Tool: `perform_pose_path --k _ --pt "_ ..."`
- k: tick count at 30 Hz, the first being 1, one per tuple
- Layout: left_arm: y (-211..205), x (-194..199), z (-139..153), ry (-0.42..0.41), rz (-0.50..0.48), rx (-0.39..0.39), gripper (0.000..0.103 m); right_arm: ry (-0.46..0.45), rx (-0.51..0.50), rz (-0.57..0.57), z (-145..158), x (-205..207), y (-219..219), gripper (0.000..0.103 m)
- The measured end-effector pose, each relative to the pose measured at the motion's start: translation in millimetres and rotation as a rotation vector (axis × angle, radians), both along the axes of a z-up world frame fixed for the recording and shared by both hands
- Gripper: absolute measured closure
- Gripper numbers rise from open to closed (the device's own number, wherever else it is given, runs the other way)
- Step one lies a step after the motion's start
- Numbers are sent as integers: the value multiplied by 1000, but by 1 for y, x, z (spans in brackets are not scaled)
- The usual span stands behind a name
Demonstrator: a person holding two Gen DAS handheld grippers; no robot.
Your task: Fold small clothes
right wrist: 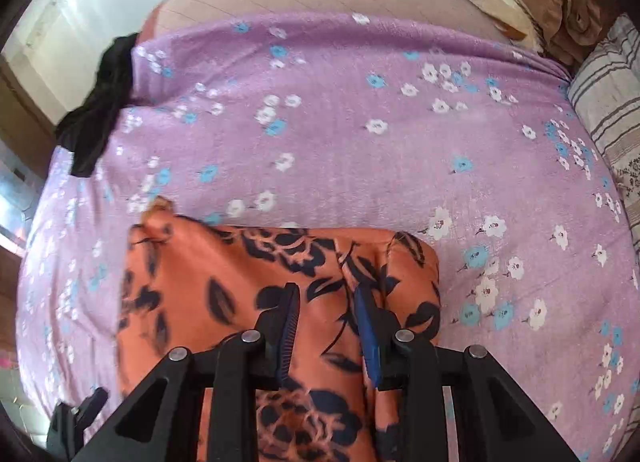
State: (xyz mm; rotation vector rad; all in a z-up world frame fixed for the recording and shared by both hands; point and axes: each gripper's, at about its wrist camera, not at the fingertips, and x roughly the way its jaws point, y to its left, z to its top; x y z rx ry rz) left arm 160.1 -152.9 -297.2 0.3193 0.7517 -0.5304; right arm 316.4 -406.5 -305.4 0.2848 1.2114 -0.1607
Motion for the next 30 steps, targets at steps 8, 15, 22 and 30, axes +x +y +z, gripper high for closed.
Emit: perform_pose_path --k 8,15,22,30 --pt "4 0 -3 -26 68 -5 12 -109 117 54 43 9 19 70" --pt "8 3 -5 -13 93 -30 7 -113 206 265 32 50 100 70" --pt "12 8 -7 21 110 -56 5 -53 280 204 -6 53 92 70" --pt "11 7 -7 20 131 -51 4 -204 295 173 45 -30 53 70"
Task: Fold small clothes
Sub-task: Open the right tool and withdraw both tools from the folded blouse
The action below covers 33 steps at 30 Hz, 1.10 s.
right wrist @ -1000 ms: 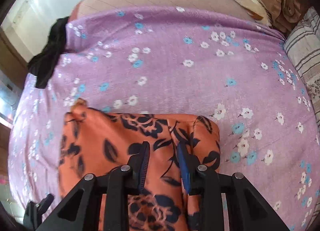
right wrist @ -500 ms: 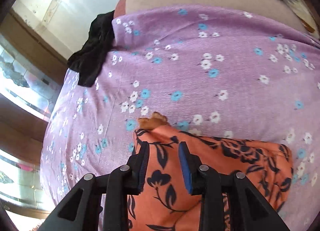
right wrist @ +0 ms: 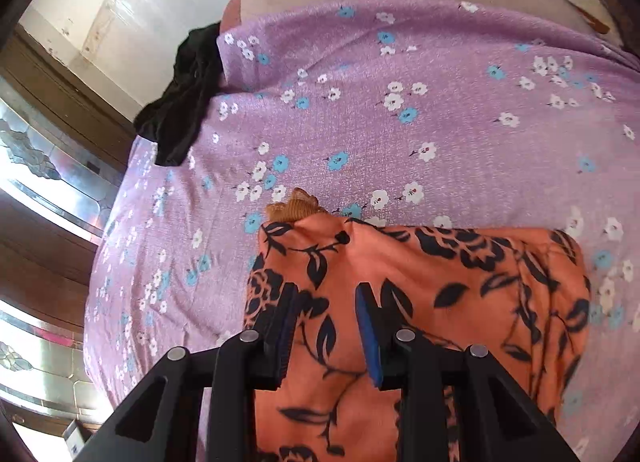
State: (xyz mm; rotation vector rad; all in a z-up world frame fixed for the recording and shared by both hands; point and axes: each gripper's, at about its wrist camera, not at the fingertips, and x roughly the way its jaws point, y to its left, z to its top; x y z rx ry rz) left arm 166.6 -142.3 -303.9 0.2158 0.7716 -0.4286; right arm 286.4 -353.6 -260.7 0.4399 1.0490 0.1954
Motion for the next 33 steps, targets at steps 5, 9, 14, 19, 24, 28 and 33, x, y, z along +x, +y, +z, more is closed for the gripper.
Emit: perform_pose_path --k 5,9,14,19,24,28,33 --pt "-1 -1 0 2 22 2 3 -40 -22 -52 23 -58 -15 70" --pt "-3 -2 0 -2 43 15 0 -19 -35 -105 12 -88 -23 70" --pt "-3 -3 -2 -11 40 21 0 56 24 -176 -53 -105 -44 70" --pt "-4 -5 -1 -8 55 30 0 48 72 -159 -51 -104 -54 70" --pt "-5 4 5 66 52 31 0 60 106 -153 -51 -102 -62 70" --pt "-3 10 22 69 43 49 0 69 131 -134 -50 -104 -61 70" --pt "8 20 35 38 99 41 0 -35 216 -141 -19 -127 -84 70"
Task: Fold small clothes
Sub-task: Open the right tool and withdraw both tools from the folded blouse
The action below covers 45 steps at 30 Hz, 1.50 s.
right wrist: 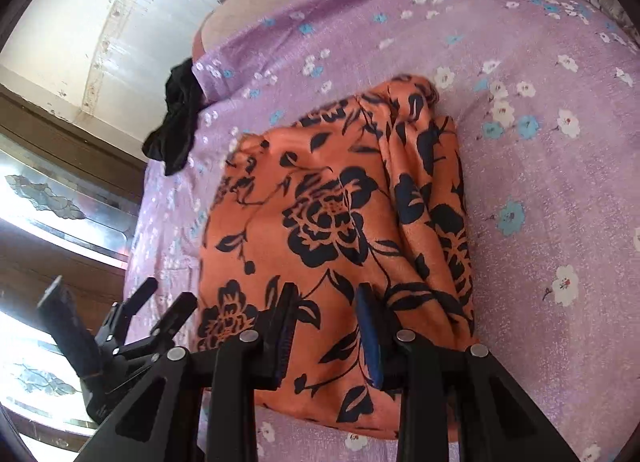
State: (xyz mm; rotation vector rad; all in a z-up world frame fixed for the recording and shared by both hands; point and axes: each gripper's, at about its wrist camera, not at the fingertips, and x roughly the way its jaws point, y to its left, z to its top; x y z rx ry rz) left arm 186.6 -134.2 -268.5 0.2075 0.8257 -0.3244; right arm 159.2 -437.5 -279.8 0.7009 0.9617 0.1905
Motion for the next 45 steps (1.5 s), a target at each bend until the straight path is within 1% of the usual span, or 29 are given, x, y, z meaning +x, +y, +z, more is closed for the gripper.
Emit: perform_pose_path --k 2,3,4,6,7,8,9,11,13,15,18,28,30,31,34,36,43,45 --pt "2 3 -1 16 12 -16 0 -55 14 -32 10 -10 -11 69" --pt "2 4 -3 22 12 -16 0 -56 23 -39 9 -11 -14 69" --pt "-1 4 -6 25 8 -5 0 -34 32 -37 5 -10 -15 69" --pt "-11 1 -14 17 -12 46 0 30 28 -12 -7 -6 -10 69" --pt "-17 -1 -19 9 -24 77 0 71 5 7 -13 -3 -5 68" --pt "-22 -3 -24 -5 -31 106 0 107 -25 25 -19 -1 -1 70" --pt "-24 -6 -26 -30 -31 116 0 120 -38 34 -22 0 1 70" --pt "-26 -12 -26 -78 -27 122 0 120 -18 29 -22 0 -3 70" --pt "-29 -13 -25 -89 -33 142 0 129 18 17 -25 0 -7 70" --pt "-28 -12 -25 -85 -37 139 0 133 33 15 -27 0 -10 70" --pt "-25 -9 -25 -66 -35 121 0 132 26 21 -28 1 -9 70" --pt "-27 -11 -25 -66 -32 120 0 124 -11 32 -26 6 -2 70" --pt "-27 -10 -25 -64 -29 118 0 99 -24 31 -20 5 0 70" --pt "-27 -10 -25 -63 -27 117 0 66 -23 24 -14 4 0 68" --pt "-27 -10 -26 -58 -24 115 0 -19 -49 12 3 7 5 69" --pt "-28 -10 -26 -55 -23 113 0 -39 -62 2 9 13 8 69" --pt "-27 -8 -26 -48 -33 105 0 10 -61 -46 5 46 19 69" --pt "-26 -7 -26 -44 -35 103 0 40 -70 -68 1 53 22 69"
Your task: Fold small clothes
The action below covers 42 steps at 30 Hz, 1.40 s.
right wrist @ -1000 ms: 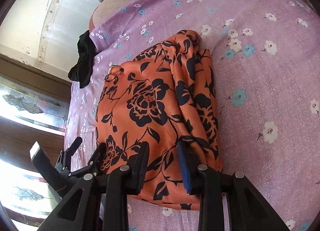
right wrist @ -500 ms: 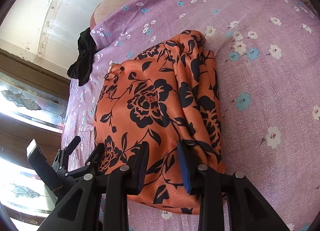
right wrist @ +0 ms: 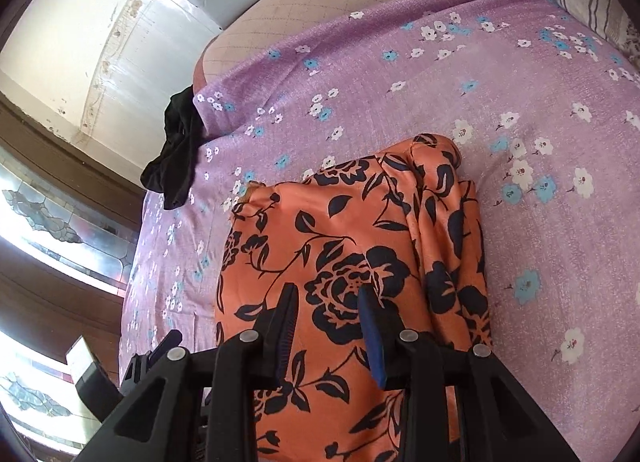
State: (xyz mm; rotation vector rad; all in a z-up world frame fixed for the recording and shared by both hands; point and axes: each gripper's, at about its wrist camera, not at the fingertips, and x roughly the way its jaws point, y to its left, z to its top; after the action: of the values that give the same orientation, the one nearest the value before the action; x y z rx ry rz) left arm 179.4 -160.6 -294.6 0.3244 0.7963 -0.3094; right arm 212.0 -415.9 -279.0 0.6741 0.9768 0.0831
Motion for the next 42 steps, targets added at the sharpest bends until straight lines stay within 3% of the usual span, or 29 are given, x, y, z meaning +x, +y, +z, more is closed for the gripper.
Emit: perform_pose_path --k 4,9,14,17,19,23,26,32,34,38,42 --pt "0 0 -1 3 -2 0 0 107 13 -47 -26 8 -5 70" --pt "0 0 0 5 6 -1 0 76 16 -56 -21 7 -7 70" --pt "0 -1 0 5 8 -4 0 2 -57 -76 -4 15 -7 70" --pt "0 0 0 5 7 -4 0 25 -66 -127 -9 30 -16 70" --pt "0 0 0 6 2 -4 0 93 -65 -147 -25 43 -22 69" --pt "1 2 0 19 -2 -11 0 117 -81 -121 -27 57 -21 69" --pt "1 2 0 24 -7 -13 0 63 -85 -106 -15 57 -13 67" --pt "1 1 0 20 -8 -14 0 -33 -20 97 -5 66 32 67" --pt "1 1 0 16 -9 -14 0 11 -15 139 -16 71 48 40" --pt "1 0 0 11 -6 -15 0 34 -96 158 -24 73 63 38" --pt "2 0 1 17 0 -25 0 13 -19 134 -15 65 50 38"
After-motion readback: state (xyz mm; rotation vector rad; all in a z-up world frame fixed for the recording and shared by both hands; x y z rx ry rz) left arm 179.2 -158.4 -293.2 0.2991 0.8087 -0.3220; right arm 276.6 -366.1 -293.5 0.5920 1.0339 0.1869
